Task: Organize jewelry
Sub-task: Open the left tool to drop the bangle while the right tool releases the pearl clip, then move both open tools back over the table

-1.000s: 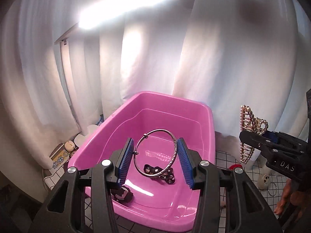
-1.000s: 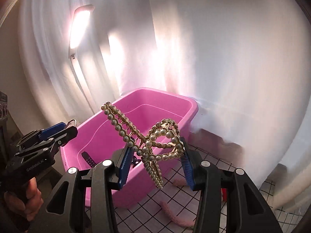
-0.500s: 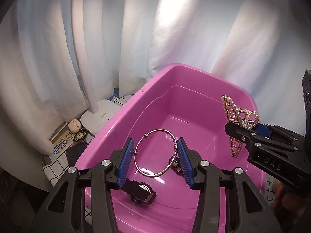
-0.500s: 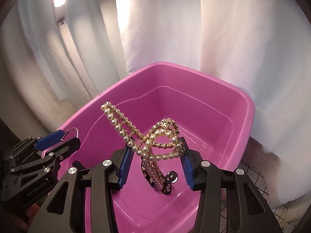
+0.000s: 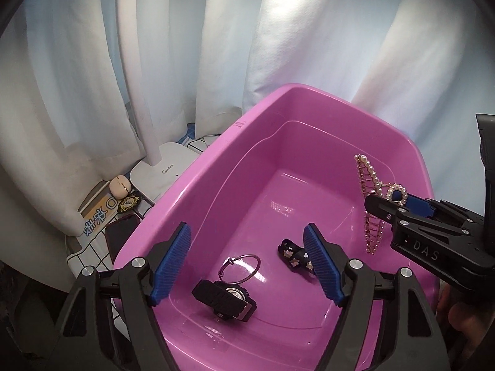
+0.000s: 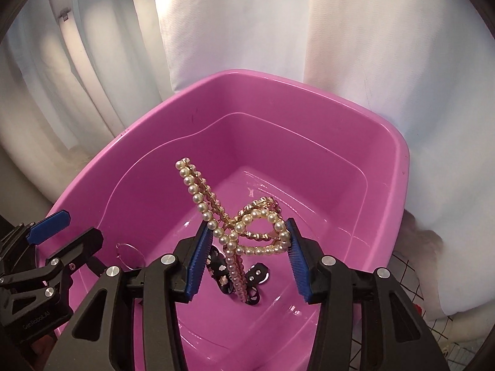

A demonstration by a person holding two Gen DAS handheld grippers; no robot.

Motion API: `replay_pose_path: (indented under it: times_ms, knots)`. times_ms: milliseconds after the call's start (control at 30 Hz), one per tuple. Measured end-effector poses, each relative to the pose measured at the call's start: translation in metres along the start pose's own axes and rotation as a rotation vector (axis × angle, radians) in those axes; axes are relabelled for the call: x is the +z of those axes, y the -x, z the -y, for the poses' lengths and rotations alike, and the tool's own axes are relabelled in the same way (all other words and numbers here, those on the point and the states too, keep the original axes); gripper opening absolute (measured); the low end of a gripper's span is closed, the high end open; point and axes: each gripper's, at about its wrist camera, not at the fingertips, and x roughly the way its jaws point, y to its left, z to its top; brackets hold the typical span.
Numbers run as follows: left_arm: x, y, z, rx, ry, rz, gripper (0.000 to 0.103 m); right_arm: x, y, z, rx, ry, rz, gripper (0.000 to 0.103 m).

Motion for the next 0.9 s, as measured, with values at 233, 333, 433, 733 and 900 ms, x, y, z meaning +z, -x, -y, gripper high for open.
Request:
replay_pose_path:
  times_ms: [233,333,433,733,900]
  knots:
    - [-0.001,0.007,-0.006,0.000,0.023,0.011,0.090,0.006,0.008,0.003,-0.017,-0.009,0.034,0.059]
    - [-0.003,0.009,-0.010,0.007,0.038,0.006,0.090,0.003,0.012,0.004,-0.013,-0.018,0.041,0.059]
    - [-0.006,0.013,-0.009,0.016,0.036,0.010,0.090,-0.001,0.016,0.005,-0.003,-0.027,0.044,0.059]
    - [-0.020,0.039,0.001,0.024,0.021,0.074,0.096,-0.022,0.049,0.009,0.028,-0.063,0.103,0.059]
    - [-0.033,0.055,0.014,0.005,0.012,0.088,0.096,-0.044,0.079,0.026,0.051,-0.115,0.147,0.060]
